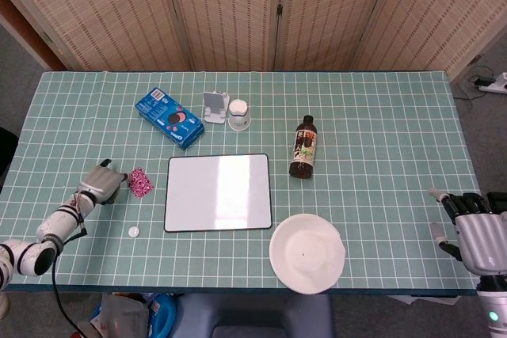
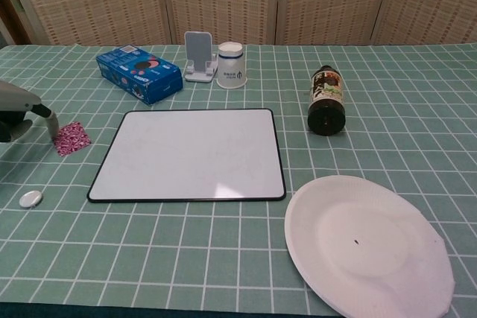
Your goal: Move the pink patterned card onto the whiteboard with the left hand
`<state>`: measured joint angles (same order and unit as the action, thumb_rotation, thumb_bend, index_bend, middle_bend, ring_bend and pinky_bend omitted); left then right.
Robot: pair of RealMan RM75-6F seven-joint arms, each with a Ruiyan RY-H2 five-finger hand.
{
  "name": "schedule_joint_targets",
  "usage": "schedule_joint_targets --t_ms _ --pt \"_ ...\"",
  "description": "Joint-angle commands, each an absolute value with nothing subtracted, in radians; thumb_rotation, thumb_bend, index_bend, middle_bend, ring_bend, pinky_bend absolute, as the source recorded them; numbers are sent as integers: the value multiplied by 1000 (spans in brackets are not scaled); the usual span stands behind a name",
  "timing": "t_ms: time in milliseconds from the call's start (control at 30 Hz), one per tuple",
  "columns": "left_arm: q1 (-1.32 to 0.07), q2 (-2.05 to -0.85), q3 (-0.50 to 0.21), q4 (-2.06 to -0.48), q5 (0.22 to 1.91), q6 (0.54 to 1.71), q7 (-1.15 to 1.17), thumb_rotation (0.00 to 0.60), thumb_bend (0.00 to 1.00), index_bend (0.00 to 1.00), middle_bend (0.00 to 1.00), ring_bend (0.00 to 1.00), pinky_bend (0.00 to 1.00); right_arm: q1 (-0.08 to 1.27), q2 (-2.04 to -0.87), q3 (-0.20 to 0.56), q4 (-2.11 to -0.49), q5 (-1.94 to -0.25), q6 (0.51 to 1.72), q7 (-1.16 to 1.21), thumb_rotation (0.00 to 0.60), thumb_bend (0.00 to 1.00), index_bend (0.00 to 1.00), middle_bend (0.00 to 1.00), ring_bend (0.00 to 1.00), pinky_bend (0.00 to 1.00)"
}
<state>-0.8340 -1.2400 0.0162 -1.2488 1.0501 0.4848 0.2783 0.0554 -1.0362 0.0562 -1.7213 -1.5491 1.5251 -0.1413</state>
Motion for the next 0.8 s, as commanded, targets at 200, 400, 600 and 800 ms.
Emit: schedule_joint_targets --t_ms 200,400,600,800 --pt "-835 -1170 33 -1438 923 696 425 600 817 258 977 1000 0 53 -1043 56 -1705 -1540 1522 -126 600 367 223 344 325 219" --pt "-848 -1230 19 -1392 945 689 422 600 817 211 971 1000 0 54 -1049 57 -1695 -1537 1520 -119 600 366 223 344 327 219" --pt "-864 -1297 19 -1300 937 639 409 600 817 203 970 1000 0 50 -1050 57 -1693 -1531 1521 -119 600 366 223 344 329 219" --pt "-872 -1326 25 -1245 918 605 406 600 817 201 970 1000 0 46 -1049 56 -1695 -1530 1525 -121 600 366 223 344 333 219"
